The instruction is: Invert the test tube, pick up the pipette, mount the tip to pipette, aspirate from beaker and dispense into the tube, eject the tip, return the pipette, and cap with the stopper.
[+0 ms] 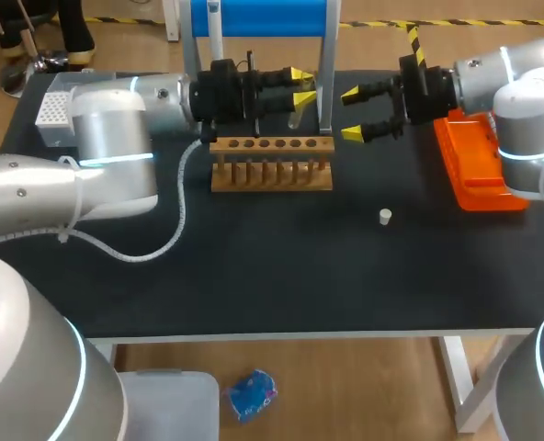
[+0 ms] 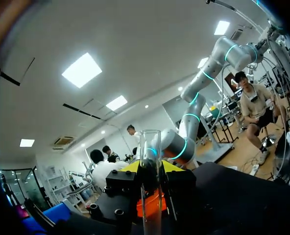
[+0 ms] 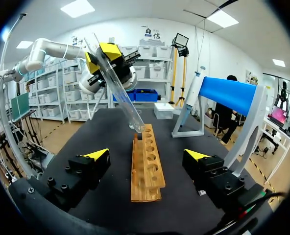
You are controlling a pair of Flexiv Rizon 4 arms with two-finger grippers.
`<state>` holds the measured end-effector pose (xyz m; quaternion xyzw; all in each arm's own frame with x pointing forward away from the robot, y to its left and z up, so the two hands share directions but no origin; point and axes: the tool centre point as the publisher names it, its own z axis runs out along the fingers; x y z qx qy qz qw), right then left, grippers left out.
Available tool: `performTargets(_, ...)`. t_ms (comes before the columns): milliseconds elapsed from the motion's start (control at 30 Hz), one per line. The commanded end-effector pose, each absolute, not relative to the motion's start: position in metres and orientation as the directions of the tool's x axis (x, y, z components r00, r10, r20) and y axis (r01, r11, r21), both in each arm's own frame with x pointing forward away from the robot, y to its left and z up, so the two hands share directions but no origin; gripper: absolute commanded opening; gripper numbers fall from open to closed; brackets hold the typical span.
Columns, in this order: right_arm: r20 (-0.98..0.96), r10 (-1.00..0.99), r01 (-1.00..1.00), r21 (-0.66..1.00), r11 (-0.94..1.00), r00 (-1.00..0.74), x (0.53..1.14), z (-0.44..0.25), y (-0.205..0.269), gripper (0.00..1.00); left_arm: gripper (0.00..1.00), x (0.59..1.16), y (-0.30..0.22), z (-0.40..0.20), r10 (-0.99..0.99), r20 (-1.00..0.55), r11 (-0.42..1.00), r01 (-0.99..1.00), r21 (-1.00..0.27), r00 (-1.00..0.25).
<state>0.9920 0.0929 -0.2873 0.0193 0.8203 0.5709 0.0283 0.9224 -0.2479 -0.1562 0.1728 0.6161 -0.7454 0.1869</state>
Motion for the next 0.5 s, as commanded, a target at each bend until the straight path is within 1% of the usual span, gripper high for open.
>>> performTargets(33,-0.025,0.064,-0.001,0.937,0.348,-0.998,0.992,-0.287,0.093,1.0,0.0,0.923,-0.248,-0.155,-0.064,-0.489,-0.169,0.493,-0.854,-0.87)
performTargets(300,-0.025,0.064,-0.001,0.937,0.348,-0.998,0.992,-0.287,0.093,1.0,0.0,0.935,-0.245,-0.152,-0.04,-0.402,-0.069,0.404,-0.912,-0.915)
performTargets(500,-0.025,0.064,-0.001,0.937,0.348,-0.998,0.992,-0.287,0.093,1.0,0.0,0.945,-0.249,-0.162,-0.067,-0.265,-0.019,0.266,-0.964,-0.962)
